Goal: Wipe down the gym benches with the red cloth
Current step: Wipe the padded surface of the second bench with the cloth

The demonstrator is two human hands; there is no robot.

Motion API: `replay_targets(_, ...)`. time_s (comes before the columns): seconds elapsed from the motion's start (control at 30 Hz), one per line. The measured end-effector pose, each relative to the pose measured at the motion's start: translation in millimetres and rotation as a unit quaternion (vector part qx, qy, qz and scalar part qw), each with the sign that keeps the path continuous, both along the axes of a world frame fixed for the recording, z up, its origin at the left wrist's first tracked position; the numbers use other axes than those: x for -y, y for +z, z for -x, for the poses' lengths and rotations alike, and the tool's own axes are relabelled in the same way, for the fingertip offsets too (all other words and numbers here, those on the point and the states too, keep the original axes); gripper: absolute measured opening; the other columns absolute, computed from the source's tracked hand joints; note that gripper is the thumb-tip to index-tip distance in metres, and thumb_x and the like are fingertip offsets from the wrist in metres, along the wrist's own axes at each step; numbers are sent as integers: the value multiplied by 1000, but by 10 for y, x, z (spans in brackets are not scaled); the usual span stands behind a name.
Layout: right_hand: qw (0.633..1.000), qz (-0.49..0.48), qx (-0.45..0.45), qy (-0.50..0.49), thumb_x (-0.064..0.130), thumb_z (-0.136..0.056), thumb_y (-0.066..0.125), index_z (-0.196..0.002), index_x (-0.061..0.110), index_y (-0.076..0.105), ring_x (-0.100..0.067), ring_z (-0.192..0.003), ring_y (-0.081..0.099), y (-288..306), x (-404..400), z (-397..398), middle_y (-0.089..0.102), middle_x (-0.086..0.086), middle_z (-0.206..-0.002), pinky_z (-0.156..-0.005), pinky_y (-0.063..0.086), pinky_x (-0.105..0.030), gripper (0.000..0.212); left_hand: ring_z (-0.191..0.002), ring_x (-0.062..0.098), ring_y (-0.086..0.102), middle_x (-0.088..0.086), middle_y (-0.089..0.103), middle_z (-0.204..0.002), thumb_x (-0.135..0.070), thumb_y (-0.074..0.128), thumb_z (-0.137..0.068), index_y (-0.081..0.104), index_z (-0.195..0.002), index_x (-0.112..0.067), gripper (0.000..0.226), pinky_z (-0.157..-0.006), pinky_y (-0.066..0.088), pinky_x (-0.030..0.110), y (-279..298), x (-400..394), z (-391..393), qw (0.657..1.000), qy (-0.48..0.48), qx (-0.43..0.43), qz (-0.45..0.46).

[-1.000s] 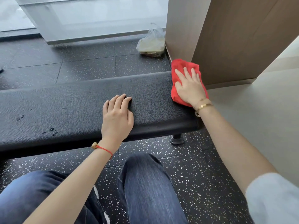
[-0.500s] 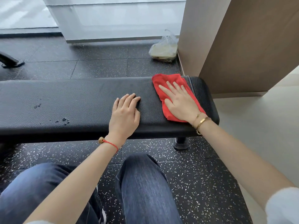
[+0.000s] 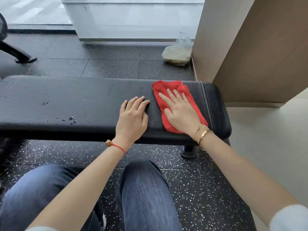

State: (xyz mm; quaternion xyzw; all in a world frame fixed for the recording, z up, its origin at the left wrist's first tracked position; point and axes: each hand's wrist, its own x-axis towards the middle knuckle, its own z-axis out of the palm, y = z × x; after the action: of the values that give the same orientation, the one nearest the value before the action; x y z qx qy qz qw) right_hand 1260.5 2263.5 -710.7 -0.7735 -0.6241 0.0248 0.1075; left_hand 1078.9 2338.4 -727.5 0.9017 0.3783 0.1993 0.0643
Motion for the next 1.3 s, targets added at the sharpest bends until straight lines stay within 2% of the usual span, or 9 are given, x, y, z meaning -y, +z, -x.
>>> replay_targets(0.17,999,33,2,-12,31,-100,34,-155,29,19,-26,-151,9,57,-685,-61,11,-7,-164,-123,0,-43,57,-137,22,46,1,55,-143,-24,37,-91,60,-132,-17,47,-118,28,46,28,4,-1,1000,10,14,-6)
replay_targets(0.3,999,32,11,10,29,-100,33,-155,29,19,-26,-151,10,71,-796,100,11,-8,-163,-123,0,-43,57,-135,22,50,4,61,-137,-18,43,-90,62,-125,-11,40,-116,31,46,31,5,4,999,2,35,-1)
replay_targets(0.43,998,7,9,59,29,-98,36,-155,30,20,-25,-151,11,24,-498,347,13,-6,-163,-123,0,-40,58,-115,28,62,8,70,-109,-8,50,-84,66,-100,-6,23,-104,44,43,33,6,72,996,10,94,-4)
replay_targets(0.5,998,8,6,66,28,-98,36,-154,31,20,-24,-151,11,14,-427,398,14,-5,-163,-123,0,-40,59,-105,29,64,7,69,-100,-8,50,-82,65,-95,-6,19,-97,47,40,57,8,109,994,10,107,-6)
replay_targets(0.63,999,29,-12,21,29,-100,33,-155,30,17,-23,-151,6,45,-600,416,9,-4,-164,-123,-2,-41,57,-111,26,62,4,69,-112,-10,49,-84,67,-108,-9,30,-102,45,41,122,-46,323,994,2,104,-27)
replay_targets(0.8,998,48,-24,-38,32,-101,29,-156,27,15,-25,-151,4,113,-1171,855,6,-9,-164,-123,-4,-43,57,-118,25,59,4,67,-120,-8,53,-87,66,-113,-9,29,-106,42,42,158,-311,1097,991,6,99,-89)
replay_targets(0.97,999,16,-12,35,31,-99,34,-155,28,18,-24,-151,8,42,-1190,1639,10,-7,-164,-123,-2,-42,58,-121,26,56,4,66,-123,-10,53,-89,64,-118,-10,31,-108,40,43,165,-782,1961,989,49,89,-109)
replay_targets(1.07,999,-5,-5,44,30,-97,36,-154,31,21,-23,-151,11,-17,-991,1763,15,-4,-163,-123,2,-41,59,-123,27,54,6,64,-126,-14,49,-92,61,-122,-11,34,-110,38,43,141,-1122,2364,990,66,68,-100)
replay_targets(1.3,994,28,-8,-103,33,-100,32,-155,29,19,-25,-151,9,72,-1550,1866,10,-5,-164,-123,-1,-43,56,-133,29,46,7,58,-137,-16,49,-95,58,-131,-12,38,-115,30,49,51,-1680,2554,997,35,46,-55)
